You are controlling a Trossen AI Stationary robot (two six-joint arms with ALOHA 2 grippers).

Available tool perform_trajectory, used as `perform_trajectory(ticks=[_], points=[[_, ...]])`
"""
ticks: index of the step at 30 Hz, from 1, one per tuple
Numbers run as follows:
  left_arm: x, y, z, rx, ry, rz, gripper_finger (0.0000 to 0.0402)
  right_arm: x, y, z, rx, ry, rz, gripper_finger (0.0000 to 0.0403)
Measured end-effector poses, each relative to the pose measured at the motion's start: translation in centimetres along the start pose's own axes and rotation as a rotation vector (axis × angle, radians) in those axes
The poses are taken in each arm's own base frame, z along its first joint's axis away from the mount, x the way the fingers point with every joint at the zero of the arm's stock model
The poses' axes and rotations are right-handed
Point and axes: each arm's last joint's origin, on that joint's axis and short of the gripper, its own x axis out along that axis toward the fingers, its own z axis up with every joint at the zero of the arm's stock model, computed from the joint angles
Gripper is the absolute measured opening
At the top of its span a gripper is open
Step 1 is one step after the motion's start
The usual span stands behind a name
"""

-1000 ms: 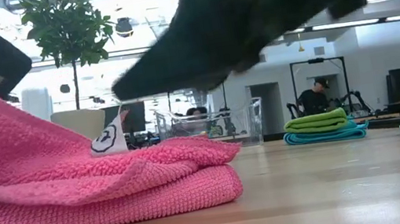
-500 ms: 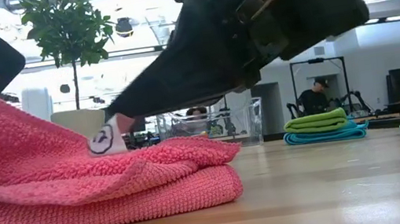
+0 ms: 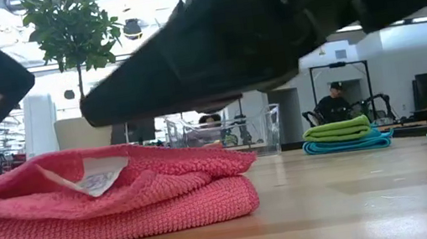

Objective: Fold microfiber towels
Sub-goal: Fold pink microfiber towel

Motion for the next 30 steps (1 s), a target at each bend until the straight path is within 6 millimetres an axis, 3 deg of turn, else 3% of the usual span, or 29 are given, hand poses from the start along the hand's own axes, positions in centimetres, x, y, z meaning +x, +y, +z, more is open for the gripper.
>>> perform_trajectory(ticks=[7,14,21,25,30], points=[[-0.3,-0.4,-0.5,-0.039,0.039,-0.035,0.0077,-0.5,0.0,1.4,-0.017,-0.082,-0.104,0.0043],[-0.6,-0.9,-0.9,-0.066,0.045,-0.049,0.0077,-0.1,-2.2,0.1,0.052,-0.031,-0.169,0.0042],[-0.6,-1.1,-1.0,-0.080,0.063,-0.069,0.0077,0.0,-1.1,0.1,0.042,-0.023,-0.124,0.0042],[-0.6,-1.1,-1.1,-0.081,0.071,-0.077,0.0077,0.6,-0.8,-1.7,0.051,0.043,-0.110,0.0042],[-0.6,-1.0,-1.2,-0.084,0.093,-0.075,0.0077,0.8,-0.3,-1.9,0.069,0.057,-0.054,0.0042]])
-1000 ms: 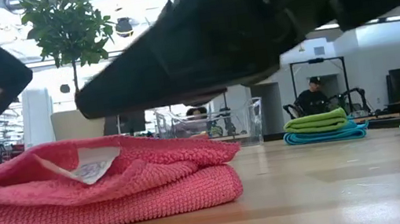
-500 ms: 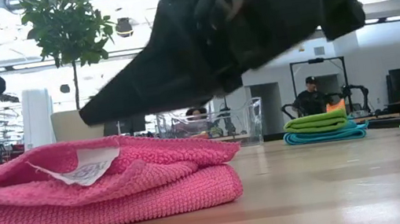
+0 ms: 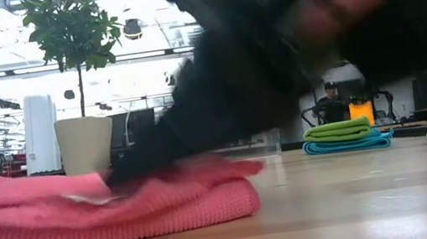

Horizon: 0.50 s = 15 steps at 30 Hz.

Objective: Fold microfiber towels
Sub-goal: Fold pink microfiber towel

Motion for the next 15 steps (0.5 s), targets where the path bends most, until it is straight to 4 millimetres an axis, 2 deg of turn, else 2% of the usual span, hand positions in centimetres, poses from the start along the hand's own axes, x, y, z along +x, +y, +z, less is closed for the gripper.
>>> perform_trajectory(ticks=[5,8,15], points=[[0.0,0.2,-0.2,-0.006,0.021,0.013,0.0077,-0.8,1.3,1.5,-0.078,-0.048,0.040,0.0042],[0.0,0.2,-0.2,-0.006,0.017,0.017,0.0077,-0.8,1.7,1.4,-0.112,-0.043,0.004,0.0042],[-0.2,0.0,-0.3,0.015,-0.025,0.048,0.0077,-0.5,-0.3,1.2,-0.084,-0.050,-0.062,0.0042]])
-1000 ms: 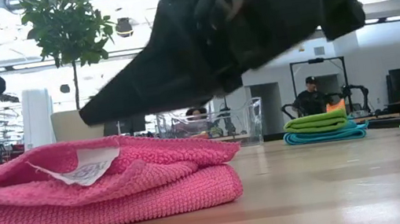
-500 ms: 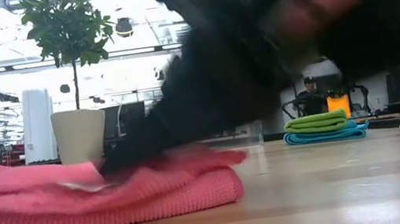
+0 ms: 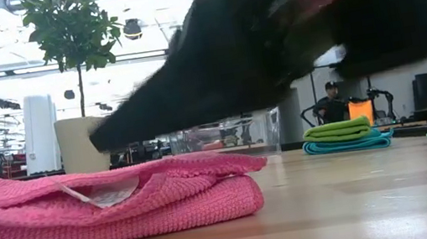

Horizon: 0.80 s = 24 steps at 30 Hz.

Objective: Fold microfiber towels
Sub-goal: Fold pink microfiber towel

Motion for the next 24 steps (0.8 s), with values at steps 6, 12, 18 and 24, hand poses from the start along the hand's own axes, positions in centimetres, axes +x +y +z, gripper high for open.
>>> perform_trajectory(ticks=[6,12,18,24], points=[[-3.0,-1.4,1.9,0.041,-0.161,0.048,0.0077,0.1,-0.5,0.0,0.006,0.000,-0.005,0.0042],[-1.5,0.8,3.6,0.144,-0.224,0.187,0.0077,0.1,-0.5,-0.1,0.015,0.008,-0.001,0.0043],[3.3,2.4,2.5,0.077,-0.097,0.018,0.0077,0.0,-0.5,-0.4,0.035,0.038,-0.005,0.0043],[4.6,1.6,-1.4,0.012,-0.050,0.019,0.0077,0.0,-0.5,-0.6,0.033,0.060,-0.005,0.0043]])
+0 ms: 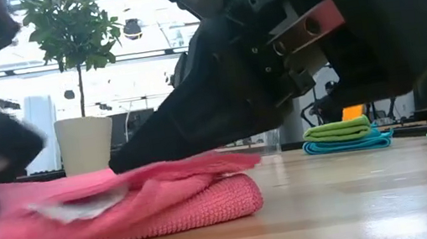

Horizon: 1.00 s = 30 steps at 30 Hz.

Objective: Fold microfiber towels
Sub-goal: Fold pink microfiber towel

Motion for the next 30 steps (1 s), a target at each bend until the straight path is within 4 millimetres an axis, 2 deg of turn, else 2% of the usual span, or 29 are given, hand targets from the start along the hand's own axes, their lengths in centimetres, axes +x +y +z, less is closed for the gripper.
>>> perform_trajectory(ticks=[6,12,15,22,26,30], points=[[-0.8,-1.1,-1.4,0.027,-0.068,0.062,0.0077,0.0,-0.2,-0.1,-0.001,0.010,-0.005,0.0043],[-0.6,-0.7,-1.2,0.049,-0.073,0.097,0.0077,0.4,-0.2,-1.2,-0.005,0.060,-0.019,0.0043],[-0.3,-0.2,-0.8,0.068,-0.081,0.120,0.0077,0.4,-0.2,-1.1,-0.004,0.069,-0.026,0.0043],[0.1,0.4,-0.2,0.086,-0.063,0.120,0.0077,-2.6,0.9,3.1,-0.055,-0.009,-0.001,0.0043],[0.2,0.4,-0.1,0.086,-0.060,0.114,0.0077,-3.0,2.1,2.3,-0.038,0.079,0.087,0.0056],[0.2,0.4,-0.1,0.100,-0.059,0.114,0.0077,-2.9,3.3,2.0,-0.046,0.079,0.133,0.0083]])
